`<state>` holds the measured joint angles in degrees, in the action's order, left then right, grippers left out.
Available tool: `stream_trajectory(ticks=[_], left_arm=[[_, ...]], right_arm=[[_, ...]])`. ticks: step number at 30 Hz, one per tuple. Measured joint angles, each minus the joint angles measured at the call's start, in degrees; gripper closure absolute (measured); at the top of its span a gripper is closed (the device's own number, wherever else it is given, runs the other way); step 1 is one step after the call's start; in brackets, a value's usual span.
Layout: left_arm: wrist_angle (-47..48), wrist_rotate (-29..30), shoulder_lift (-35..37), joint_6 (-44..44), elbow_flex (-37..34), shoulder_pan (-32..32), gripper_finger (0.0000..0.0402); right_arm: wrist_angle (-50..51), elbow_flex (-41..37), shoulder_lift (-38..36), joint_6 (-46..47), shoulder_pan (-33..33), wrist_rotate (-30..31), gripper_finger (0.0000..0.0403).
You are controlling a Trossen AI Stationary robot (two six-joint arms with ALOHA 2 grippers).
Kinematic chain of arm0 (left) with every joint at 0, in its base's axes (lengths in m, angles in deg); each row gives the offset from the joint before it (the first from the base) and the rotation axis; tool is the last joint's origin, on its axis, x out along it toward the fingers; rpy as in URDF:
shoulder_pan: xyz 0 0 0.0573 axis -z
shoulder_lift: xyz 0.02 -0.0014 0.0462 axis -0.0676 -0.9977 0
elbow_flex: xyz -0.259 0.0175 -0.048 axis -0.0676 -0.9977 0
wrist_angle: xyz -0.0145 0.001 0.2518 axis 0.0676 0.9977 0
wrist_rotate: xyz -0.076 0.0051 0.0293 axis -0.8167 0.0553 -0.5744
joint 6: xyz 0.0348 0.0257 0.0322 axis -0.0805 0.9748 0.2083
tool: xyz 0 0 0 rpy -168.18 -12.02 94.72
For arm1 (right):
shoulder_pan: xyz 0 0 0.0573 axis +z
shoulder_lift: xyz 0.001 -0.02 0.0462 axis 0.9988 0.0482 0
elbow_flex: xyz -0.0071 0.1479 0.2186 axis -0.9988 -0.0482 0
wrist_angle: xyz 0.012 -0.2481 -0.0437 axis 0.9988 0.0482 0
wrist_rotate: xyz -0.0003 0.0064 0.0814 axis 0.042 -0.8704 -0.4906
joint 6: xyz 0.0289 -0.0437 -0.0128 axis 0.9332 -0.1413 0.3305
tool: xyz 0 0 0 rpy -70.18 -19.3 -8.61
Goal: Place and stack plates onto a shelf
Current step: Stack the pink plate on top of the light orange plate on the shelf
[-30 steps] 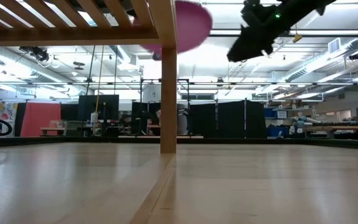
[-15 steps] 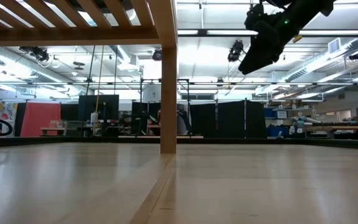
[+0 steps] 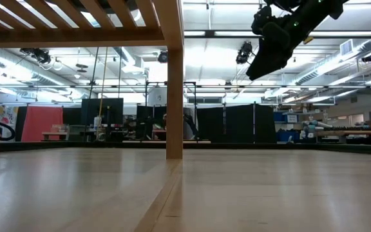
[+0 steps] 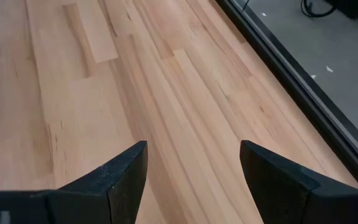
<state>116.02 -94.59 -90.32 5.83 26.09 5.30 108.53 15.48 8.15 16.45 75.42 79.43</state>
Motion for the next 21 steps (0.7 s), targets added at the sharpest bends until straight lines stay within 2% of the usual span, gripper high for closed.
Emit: stream_trajectory(ticks=[9,21], left_arm=[[-1.0,3.4,-3.3,-3.6,0.0,7.7,0.0374],[-1.1,4.7,-5.8,-3.4,0.0,7.9,0.0374]], right_arm=[[-0.1,0.0,0.0,0.0,0.0,0.0,0.0142],[-0.5,0.0,0.0,0.0,0.0,0.0,0.0142]])
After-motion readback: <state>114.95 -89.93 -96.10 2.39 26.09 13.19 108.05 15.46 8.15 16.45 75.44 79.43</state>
